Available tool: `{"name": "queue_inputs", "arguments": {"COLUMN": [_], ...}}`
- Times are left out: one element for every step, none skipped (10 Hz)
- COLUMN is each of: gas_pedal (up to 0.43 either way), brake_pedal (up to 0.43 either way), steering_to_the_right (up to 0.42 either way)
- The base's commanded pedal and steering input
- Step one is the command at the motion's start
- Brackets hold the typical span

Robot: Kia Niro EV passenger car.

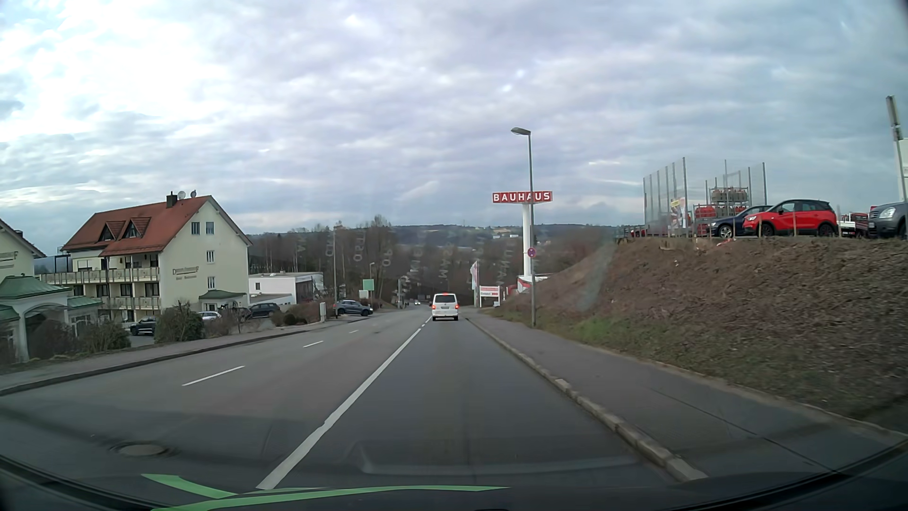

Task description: Follow the waypoints while adhering to traffic rules and regulations

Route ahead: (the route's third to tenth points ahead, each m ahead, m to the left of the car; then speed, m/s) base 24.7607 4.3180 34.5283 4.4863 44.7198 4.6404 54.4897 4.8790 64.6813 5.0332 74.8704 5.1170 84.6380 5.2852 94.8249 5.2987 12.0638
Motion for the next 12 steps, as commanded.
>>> {"name": "queue_inputs", "arguments": {"gas_pedal": [0.0, 0.0, 0.0, 0.0, 0.0, 0.0, 0.0, 0.0, 0.0, 0.0, 0.0, 0.0], "brake_pedal": [0.104, 0.104, 0.104, 0.104, 0.11, 0.11, 0.116, 0.116, 0.122, 0.122, 0.122, 0.122], "steering_to_the_right": [-0.004, -0.006, -0.005, -0.005, -0.005, -0.005, -0.005, -0.005, -0.005, -0.004, -0.004, -0.003]}}
